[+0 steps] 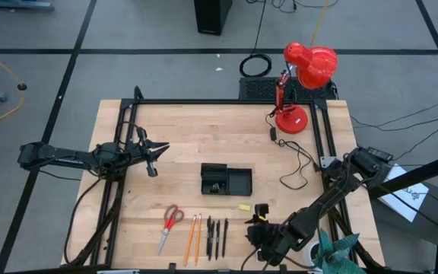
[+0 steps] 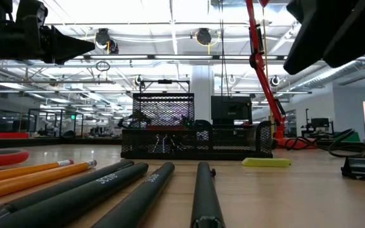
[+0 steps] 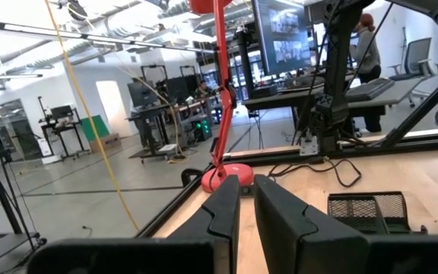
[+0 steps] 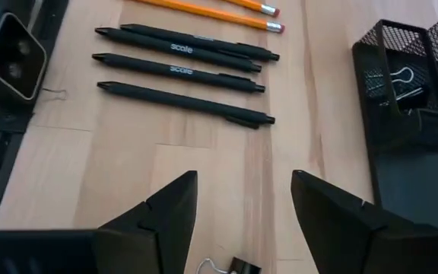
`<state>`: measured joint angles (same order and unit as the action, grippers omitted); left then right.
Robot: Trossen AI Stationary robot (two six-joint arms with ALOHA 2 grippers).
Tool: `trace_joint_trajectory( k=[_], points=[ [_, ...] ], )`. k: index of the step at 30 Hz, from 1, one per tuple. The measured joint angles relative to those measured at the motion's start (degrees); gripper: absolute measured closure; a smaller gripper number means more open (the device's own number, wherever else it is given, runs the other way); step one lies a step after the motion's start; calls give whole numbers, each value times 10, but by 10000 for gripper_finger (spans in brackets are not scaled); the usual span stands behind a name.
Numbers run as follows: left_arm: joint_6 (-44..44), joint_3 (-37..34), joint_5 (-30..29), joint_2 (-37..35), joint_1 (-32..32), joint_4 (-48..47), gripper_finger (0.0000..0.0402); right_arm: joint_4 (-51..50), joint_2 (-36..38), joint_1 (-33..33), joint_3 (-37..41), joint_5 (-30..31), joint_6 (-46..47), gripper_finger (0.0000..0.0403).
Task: Pick and place office supplies into organizer
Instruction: Put the black binder clip into the black desk organizer
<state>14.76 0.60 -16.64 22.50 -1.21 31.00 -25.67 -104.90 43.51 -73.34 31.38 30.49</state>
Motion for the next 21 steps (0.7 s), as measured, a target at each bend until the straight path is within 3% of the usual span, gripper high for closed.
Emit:
trace_joint_trajectory(
  k=[11, 17, 21],
  points=[
    [0, 0, 0, 0, 0, 0, 353, 8, 0, 0, 50, -37, 62, 197],
    [0, 0, 0, 0, 0, 0, 353, 8, 0, 0, 69, -93, 94, 201],
    [0, 0, 0, 0, 0, 0, 353, 8, 0, 0, 75, -92, 109, 207]
  ],
)
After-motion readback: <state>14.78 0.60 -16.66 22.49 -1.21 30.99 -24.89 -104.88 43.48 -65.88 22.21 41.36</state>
